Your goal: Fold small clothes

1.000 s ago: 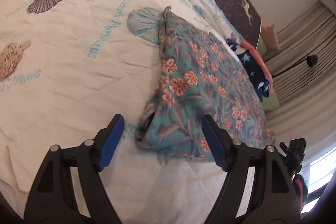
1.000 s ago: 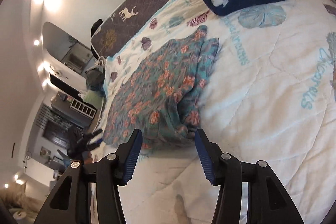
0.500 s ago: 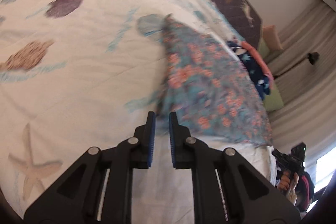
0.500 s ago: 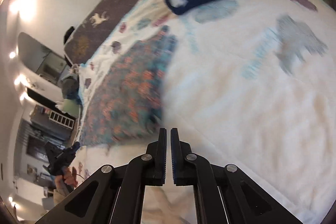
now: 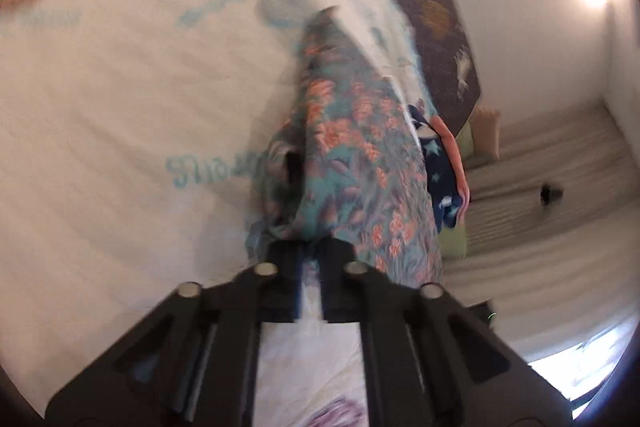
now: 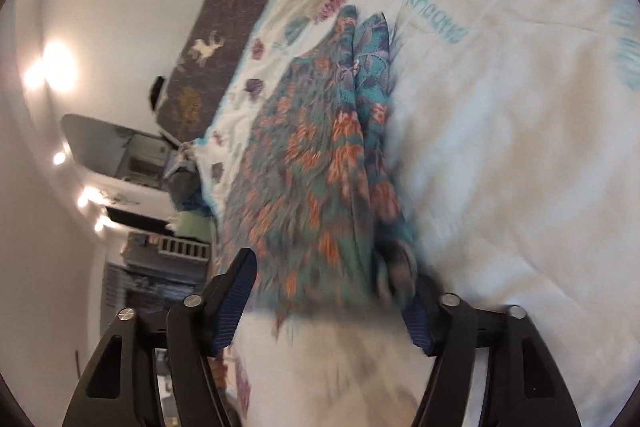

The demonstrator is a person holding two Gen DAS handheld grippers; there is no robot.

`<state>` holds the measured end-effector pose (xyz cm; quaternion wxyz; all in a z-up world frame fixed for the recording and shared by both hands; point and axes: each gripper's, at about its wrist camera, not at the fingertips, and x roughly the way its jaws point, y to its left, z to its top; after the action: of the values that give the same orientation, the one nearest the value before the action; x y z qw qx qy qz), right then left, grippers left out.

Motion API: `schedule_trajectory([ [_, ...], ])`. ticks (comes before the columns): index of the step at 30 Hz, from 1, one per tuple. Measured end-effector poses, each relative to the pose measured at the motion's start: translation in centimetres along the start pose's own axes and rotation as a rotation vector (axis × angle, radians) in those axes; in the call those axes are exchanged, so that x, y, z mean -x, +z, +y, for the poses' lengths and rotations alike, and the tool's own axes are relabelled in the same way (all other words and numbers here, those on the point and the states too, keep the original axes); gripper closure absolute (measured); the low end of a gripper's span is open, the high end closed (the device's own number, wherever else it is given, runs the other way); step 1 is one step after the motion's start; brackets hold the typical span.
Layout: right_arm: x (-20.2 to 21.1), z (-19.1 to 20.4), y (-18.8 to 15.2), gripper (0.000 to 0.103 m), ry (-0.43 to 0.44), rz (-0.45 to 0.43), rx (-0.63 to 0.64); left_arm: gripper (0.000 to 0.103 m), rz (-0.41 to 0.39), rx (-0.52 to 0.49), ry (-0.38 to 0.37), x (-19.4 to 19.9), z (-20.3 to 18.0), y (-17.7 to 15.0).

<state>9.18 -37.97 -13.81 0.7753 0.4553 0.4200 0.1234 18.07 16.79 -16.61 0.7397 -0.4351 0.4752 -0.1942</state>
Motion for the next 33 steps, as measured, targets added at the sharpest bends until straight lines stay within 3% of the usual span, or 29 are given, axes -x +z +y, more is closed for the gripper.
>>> schedule_trajectory([
  [2,0.3,-0.4,0.6,0.098,0.037,-0.023,-0.059,0.097,-0.029,-0.052,0.018,0.7,-1.5,-1.0],
  [4,2.2,0.4,0.6,0.100,0.064,-0.067,-0.034,0.097,-0.037,-0.102,-0.017,1.9,-3.4,-2.4],
  [8,7.6,1.6,0.0,0.100,-0.001,-0.148,0.053,0.097,-0.001,-0.191,-0.057,4.0,-6.4,-5.6],
  [12,13.0,-0.4,-2.3,0.100,-0.034,-0.162,0.067,0.097,0.052,-0.282,-0.014,4.5,-7.1,-9.9],
  [14,14.0,-1.5,-3.6,0.100,-0.068,-0.144,0.077,0.096,0.055,-0.278,0.033,4.7,-5.8,-11.5],
  [17,15.6,-3.4,-5.8,0.101,-0.130,-0.144,0.070,0.096,0.059,-0.195,0.092,4.9,-2.6,-12.7],
  [20,17.3,-5.6,-6.8,0.097,-0.221,-0.170,0.055,0.097,0.009,-0.139,0.109,6.3,-0.9,-13.1],
  [22,18.3,-5.9,-6.8,0.096,-0.250,-0.187,0.088,0.087,-0.043,-0.166,0.181,7.6,-1.6,-12.8],
  [24,18.6,-4.3,-6.6,0.089,-0.221,-0.195,0.179,0.061,-0.100,-0.238,0.258,8.4,-3.0,-12.4],
  [26,18.2,-2.6,-6.3,0.070,-0.180,-0.188,0.251,0.053,-0.119,-0.304,0.263,8.5,-4.9,-12.0],
  [29,16.2,-0.4,-5.0,0.066,-0.194,-0.162,0.320,0.050,-0.127,-0.354,0.243,7.4,-7.2,-11.0],
  [33,13.0,1.6,-2.0,0.066,-0.222,-0.123,0.373,0.049,-0.101,-0.399,0.280,5.0,-9.0,-8.7],
])
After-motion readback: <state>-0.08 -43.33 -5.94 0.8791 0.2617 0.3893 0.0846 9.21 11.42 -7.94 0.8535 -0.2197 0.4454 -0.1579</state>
